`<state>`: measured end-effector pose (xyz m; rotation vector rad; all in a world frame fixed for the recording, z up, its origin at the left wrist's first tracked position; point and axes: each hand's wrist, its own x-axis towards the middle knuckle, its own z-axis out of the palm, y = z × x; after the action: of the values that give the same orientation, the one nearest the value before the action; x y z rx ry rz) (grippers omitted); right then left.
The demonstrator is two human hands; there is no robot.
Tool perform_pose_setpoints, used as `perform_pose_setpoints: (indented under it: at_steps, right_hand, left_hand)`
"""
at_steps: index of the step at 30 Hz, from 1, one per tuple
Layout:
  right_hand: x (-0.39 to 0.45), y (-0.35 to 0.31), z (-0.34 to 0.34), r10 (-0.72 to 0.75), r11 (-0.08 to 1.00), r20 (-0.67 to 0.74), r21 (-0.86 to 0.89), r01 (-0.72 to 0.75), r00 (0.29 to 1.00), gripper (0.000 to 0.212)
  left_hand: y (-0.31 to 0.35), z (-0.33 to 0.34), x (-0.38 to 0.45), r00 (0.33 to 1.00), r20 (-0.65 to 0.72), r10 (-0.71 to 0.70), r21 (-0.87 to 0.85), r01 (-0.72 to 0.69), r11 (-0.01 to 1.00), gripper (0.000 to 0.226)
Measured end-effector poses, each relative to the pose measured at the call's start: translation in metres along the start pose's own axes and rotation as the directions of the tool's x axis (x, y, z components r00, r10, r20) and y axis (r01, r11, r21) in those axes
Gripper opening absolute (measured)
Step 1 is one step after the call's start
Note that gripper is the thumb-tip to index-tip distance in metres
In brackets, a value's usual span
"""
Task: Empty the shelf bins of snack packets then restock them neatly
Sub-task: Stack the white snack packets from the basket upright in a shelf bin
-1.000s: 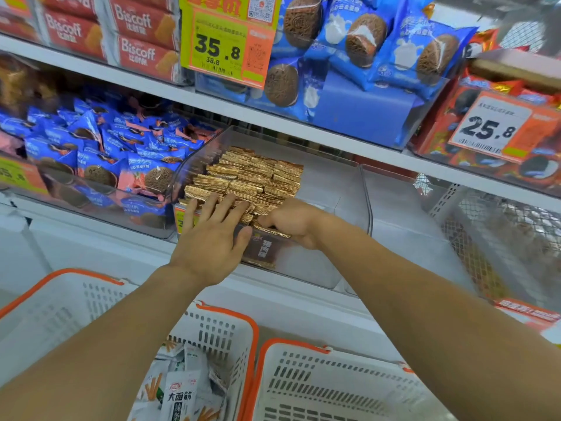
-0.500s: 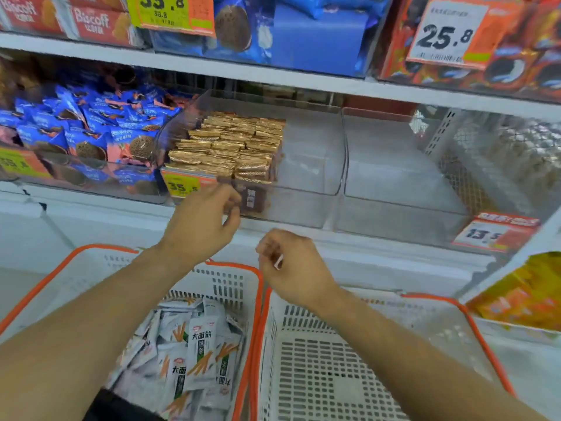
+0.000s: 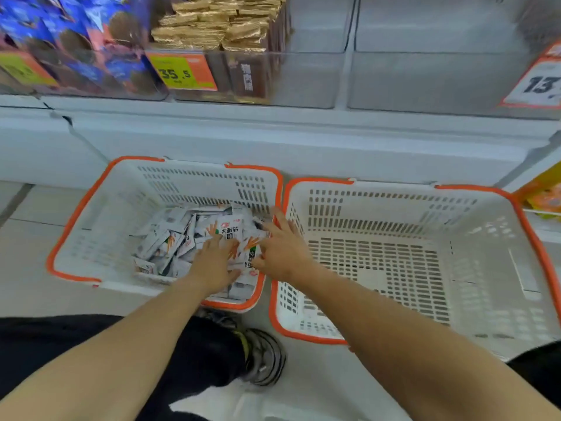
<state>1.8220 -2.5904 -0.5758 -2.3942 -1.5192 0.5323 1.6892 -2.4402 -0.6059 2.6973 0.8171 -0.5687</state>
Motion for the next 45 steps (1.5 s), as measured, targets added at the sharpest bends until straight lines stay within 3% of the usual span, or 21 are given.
perform_pose_setpoints:
  at_steps: [4, 10, 14, 17, 19, 22, 25, 28, 29, 34, 36, 39, 41, 45]
  right_hand:
    - [-0.015, 0.027, 0.000, 0.008, 1.000, -0.030, 0.005, -0.008, 1.000, 0.033]
    - [-0.071, 0.078, -0.021, 0.058, 0.994, -0.092, -0.083, -0.066, 0.994, 0.036]
    - [-0.118, 0.108, -0.049, 0.178, 0.959, -0.091, -0.206, -0.194, 0.980, 0.036]
    - [-0.139, 0.130, -0.058, 0.344, 0.863, -0.091, -0.362, -0.353, 0.935, 0.031]
    - [-0.144, 0.135, -0.062, 0.463, 0.808, -0.098, -0.363, -0.465, 0.881, 0.025]
    - [-0.142, 0.136, -0.054, 0.420, 0.880, -0.049, -0.222, -0.420, 0.906, 0.032]
    - [-0.142, 0.138, -0.032, 0.516, 0.856, 0.055, -0.048, -0.514, 0.855, 0.052]
    - [-0.140, 0.140, -0.002, 0.579, 0.815, 0.061, -0.048, -0.577, 0.813, 0.056]
    - [-0.139, 0.139, 0.006, 0.597, 0.800, 0.067, 0.028, -0.599, 0.800, 0.057]
    - [-0.142, 0.144, 0.024, 0.728, 0.631, 0.008, 0.382, -0.675, 0.685, 0.080]
    - [-0.144, 0.148, 0.023, 0.719, 0.628, 0.065, 0.368, -0.686, 0.692, 0.091]
    - [-0.146, 0.144, 0.022, 0.681, 0.691, 0.153, 0.190, -0.697, 0.716, 0.107]
    - [-0.146, 0.137, 0.024, 0.666, 0.702, 0.165, 0.191, -0.686, 0.727, 0.106]
    - [-0.140, 0.131, 0.018, 0.670, 0.688, 0.074, 0.313, -0.655, 0.739, 0.104]
  left_hand:
    - [0.030, 0.013, 0.010, 0.998, -0.040, 0.055, -0.030, -0.057, 0.998, 0.087]
    - [0.085, 0.030, 0.025, 0.974, 0.003, 0.227, -0.043, -0.226, 0.973, 0.083]
    - [0.116, 0.037, 0.033, 0.945, 0.030, 0.326, -0.047, -0.324, 0.945, 0.084]
    - [0.141, 0.042, 0.032, 0.903, 0.110, 0.415, -0.040, -0.413, 0.910, 0.092]
    - [0.158, 0.049, 0.027, 0.871, 0.127, 0.476, -0.026, -0.476, 0.879, 0.097]
    - [0.179, 0.059, 0.018, 0.848, 0.100, 0.520, -0.080, -0.515, 0.854, 0.104]
    - [0.191, 0.062, 0.011, 0.861, 0.081, 0.502, -0.192, -0.481, 0.855, 0.104]
    - [0.191, 0.064, 0.006, 0.926, -0.060, 0.371, -0.292, -0.372, 0.881, 0.083]
    - [0.188, 0.065, 0.005, 0.944, -0.100, 0.314, -0.273, -0.330, 0.904, 0.082]
    - [0.179, 0.070, 0.002, 0.992, -0.069, 0.110, -0.280, -0.125, 0.952, 0.092]
    - [0.179, 0.068, 0.000, 0.988, -0.117, 0.096, -0.339, -0.131, 0.932, 0.076]
    - [0.179, 0.065, -0.001, 0.978, -0.174, 0.114, -0.417, -0.178, 0.891, 0.046]
    - [0.181, 0.063, -0.001, 0.976, -0.168, 0.138, -0.438, -0.199, 0.877, 0.032]
    - [0.185, 0.063, 0.002, 0.987, -0.077, 0.138, -0.355, -0.156, 0.922, 0.056]
